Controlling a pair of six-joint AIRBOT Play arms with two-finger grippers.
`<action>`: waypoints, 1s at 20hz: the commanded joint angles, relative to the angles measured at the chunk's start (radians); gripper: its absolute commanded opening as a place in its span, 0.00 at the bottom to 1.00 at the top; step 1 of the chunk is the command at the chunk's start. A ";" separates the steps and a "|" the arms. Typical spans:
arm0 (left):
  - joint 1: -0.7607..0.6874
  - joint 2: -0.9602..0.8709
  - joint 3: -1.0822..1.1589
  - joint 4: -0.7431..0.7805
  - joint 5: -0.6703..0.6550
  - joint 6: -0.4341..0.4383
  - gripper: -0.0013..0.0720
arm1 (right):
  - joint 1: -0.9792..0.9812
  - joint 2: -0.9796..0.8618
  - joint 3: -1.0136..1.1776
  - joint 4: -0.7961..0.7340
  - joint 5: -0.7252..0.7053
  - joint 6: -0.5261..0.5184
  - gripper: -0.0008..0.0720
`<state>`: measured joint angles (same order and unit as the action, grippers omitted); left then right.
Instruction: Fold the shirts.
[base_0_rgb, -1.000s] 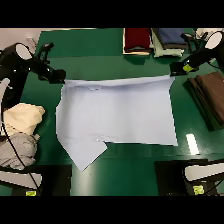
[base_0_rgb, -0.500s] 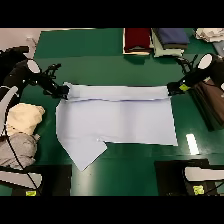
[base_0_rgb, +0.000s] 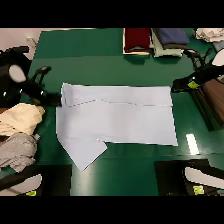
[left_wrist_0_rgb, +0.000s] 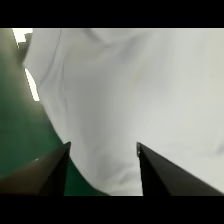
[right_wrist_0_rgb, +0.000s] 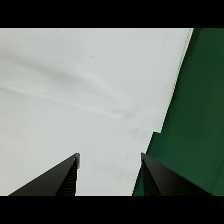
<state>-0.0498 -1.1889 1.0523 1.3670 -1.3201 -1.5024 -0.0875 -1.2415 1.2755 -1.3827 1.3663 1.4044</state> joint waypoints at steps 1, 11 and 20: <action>0.000 0.237 -0.310 0.017 -0.006 -0.078 0.70 | 0.005 0.110 -0.071 0.003 -0.056 0.002 0.63; 0.000 0.373 -0.720 -0.303 0.186 -0.142 0.70 | 0.005 0.154 -0.127 0.003 -0.065 0.002 0.63; 0.000 0.373 -0.621 -0.347 0.172 -0.050 0.05 | -0.072 0.157 -0.156 0.000 0.098 0.000 0.63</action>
<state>-0.0498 -0.8177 0.3828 1.0336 -1.1011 -1.5810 -0.1173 -1.0866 1.1378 -1.3800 1.3815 1.4059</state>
